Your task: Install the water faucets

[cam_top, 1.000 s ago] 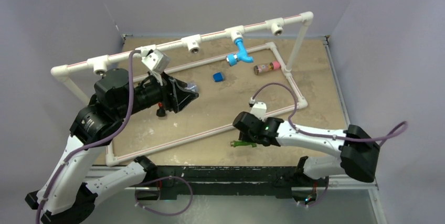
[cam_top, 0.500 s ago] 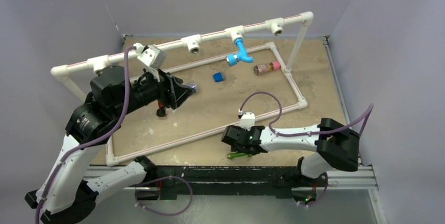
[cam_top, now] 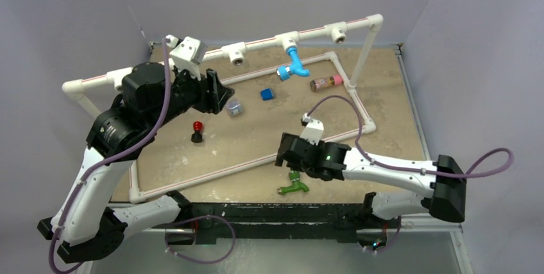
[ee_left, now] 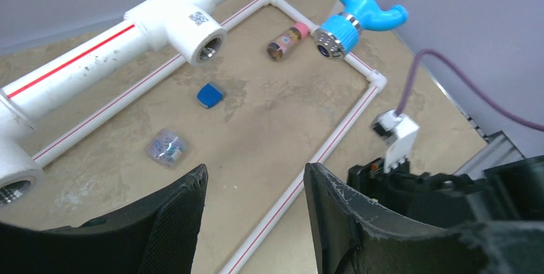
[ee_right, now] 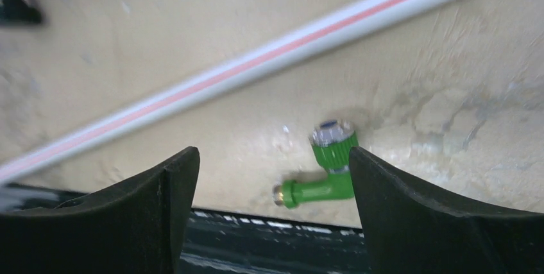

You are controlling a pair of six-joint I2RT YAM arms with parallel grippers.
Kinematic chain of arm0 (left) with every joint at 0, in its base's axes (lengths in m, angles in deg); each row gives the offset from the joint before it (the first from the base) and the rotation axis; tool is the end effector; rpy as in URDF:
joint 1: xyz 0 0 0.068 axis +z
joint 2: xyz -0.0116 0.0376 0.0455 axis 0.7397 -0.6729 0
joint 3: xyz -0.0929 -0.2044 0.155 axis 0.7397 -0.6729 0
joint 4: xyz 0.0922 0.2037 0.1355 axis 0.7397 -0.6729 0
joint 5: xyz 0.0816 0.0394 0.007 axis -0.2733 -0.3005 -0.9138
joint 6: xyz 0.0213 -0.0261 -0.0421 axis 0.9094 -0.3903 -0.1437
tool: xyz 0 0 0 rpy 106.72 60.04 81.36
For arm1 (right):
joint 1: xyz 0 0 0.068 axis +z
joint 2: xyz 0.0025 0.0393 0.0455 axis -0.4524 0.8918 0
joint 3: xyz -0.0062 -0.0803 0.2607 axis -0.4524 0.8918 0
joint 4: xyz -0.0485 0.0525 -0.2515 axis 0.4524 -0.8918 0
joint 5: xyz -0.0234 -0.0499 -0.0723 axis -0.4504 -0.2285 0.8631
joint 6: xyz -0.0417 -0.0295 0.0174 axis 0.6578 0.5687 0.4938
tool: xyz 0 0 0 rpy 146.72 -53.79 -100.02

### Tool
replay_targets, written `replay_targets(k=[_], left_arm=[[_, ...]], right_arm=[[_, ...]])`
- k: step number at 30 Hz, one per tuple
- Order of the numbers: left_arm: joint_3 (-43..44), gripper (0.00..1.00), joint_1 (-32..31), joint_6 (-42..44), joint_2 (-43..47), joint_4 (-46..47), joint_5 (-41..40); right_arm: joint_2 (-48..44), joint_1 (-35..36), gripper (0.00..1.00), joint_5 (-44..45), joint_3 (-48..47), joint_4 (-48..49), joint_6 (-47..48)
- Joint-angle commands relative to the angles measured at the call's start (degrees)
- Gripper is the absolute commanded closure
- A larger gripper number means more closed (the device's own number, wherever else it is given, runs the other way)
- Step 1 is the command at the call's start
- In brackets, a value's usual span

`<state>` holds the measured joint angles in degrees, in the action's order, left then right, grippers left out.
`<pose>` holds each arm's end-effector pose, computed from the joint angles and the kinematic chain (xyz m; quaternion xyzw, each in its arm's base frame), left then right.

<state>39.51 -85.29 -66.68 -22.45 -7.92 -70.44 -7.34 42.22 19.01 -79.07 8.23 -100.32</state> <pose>0.1203 -0.0916 0.5023 0.1477 0.7785 -0.2640 0.5499 0.1080 0.2315 0.2458 0.0992 0.9170 0.1861 0.3384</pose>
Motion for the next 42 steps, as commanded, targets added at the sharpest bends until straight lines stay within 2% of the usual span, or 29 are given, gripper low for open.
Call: replay_targets(k=[1, 5, 8, 14, 19, 24, 29, 42], left_arm=[[1.6, 0.44, -0.2, 2.2, -1.8, -0.2, -5.9], [0.9, 0.44, -0.2, 2.0, -2.1, 0.9, -5.9], [0.8, 0.44, -0.2, 1.9, -2.1, 0.7, -5.5], [3.5, 0.44, -0.2, 2.6, -3.4, -1.8, -7.2], [4.8, 0.44, -0.2, 2.3, -3.6, -3.4, -8.4], [3.7, 0.44, -0.2, 1.9, -2.8, -3.4, -6.9], [3.6, 0.44, -0.2, 1.9, -2.2, -3.8, -7.0], [3.4, 0.43, -0.2, 2.3, -0.9, -4.7, -8.0]], right_arm=[[-4.8, -6.9, 0.12, 6.7, -6.5, -5.6, 2.6], [-9.8, -16.9, 0.12, 9.8, -13.2, -4.4, 8.5], [-10.8, -21.4, 0.12, 11.7, -19.4, -2.9, 11.7], [-6.3, -27.5, 0.11, 10.3, -32.1, 3.0, 16.5], [-1.9, -29.8, 0.11, 7.6, -41.0, 8.3, 16.1], [2.0, -31.7, 0.13, 3.2, -43.1, 14.7, 11.5], [6.4, -33.7, 0.17, -0.2, -43.8, 16.5, 5.9], [9.6, -39.5, 0.29, -5.4, -36.5, 25.7, -4.5]])
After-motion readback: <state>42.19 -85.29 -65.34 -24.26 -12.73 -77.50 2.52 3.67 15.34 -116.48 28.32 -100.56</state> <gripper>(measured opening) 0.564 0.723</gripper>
